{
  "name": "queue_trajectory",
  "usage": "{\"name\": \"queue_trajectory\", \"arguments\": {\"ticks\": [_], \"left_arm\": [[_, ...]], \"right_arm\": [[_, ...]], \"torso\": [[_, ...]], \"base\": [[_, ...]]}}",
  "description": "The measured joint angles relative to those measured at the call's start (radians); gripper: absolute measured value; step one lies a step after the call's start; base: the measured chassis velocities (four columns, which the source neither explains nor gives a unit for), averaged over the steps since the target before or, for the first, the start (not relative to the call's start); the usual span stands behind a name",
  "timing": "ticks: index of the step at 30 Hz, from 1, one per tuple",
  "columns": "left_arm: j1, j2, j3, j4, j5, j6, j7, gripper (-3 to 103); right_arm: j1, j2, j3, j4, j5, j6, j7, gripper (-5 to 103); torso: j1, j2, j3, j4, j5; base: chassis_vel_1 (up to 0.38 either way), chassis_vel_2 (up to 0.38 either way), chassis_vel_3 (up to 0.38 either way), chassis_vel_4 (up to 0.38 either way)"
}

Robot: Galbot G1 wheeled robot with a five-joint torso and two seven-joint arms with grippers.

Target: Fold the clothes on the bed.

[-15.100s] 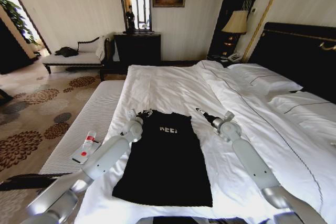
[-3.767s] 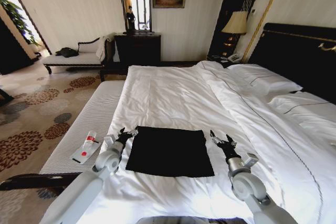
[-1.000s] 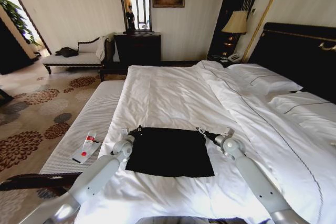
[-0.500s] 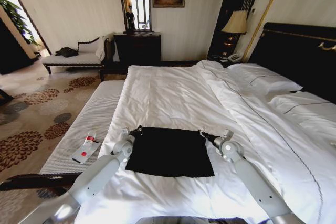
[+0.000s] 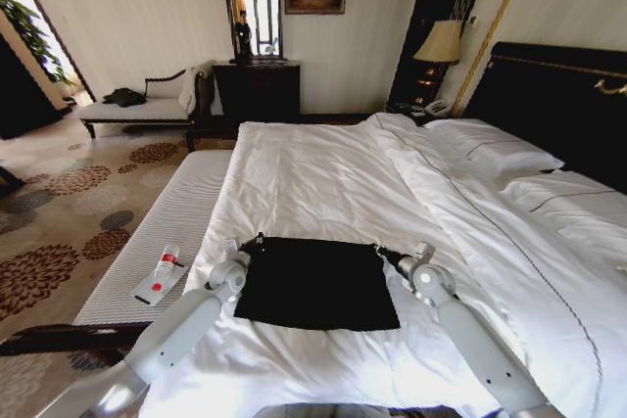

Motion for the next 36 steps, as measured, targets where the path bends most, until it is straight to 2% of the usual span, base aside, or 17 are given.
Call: {"name": "queue_trajectory", "arguments": {"ticks": [6,9,11,15,26,30,36], "left_arm": [[-0.023,0.019,-0.034,-0.05,-0.033,-0.002,-0.02,2],[-0.069,0.05,-0.055,-0.1,-0.083,-0.003,-0.038,2],[-0.079,0.058,-0.06,-0.114,-0.095,-0.003,-0.04,2],[-0.11,0.096,-0.089,-0.216,-0.156,-0.002,-0.067,2],[-0.105,0.156,-0.125,-0.338,-0.174,-0.014,-0.077,2],[-0.065,0.193,-0.152,-0.391,-0.183,-0.015,-0.077,2],[-0.036,0.196,-0.162,-0.38,-0.177,-0.014,-0.073,2]], "right_arm": [[-0.004,-0.008,0.032,0.083,-0.005,0.054,0.017,0],[0.015,-0.011,0.048,0.135,0.002,0.115,0.057,0],[0.019,-0.012,0.053,0.146,0.002,0.125,0.062,0],[0.022,-0.026,0.086,0.209,-0.015,0.168,0.068,0],[-0.034,-0.047,0.168,0.353,-0.001,0.177,0.108,0],[-0.076,-0.058,0.207,0.406,0.009,0.17,0.115,0],[-0.068,-0.061,0.191,0.376,0.009,0.169,0.114,0]], "torso": [[0.0,0.0,0.0,0.0,-0.0002],[0.0,0.0,0.0,0.0,0.0],[0.0,0.0,0.0,0.0003,0.0001],[0.0,0.0,0.0,0.0,0.0],[0.0,0.0,0.0,0.0001,-0.0001],[0.0,0.0,0.0,-0.0001,-0.0001],[0.0,0.0,0.0,0.0,0.0]], "base": [[0.0,0.0,0.0,0.0],[0.0,0.0,0.0,0.0],[0.0,0.0,0.0,0.0],[0.0,0.0,0.0,0.0],[0.0,0.0,0.0,0.0],[0.0,0.0,0.0,0.0],[0.0,0.0,0.0,0.0]]}}
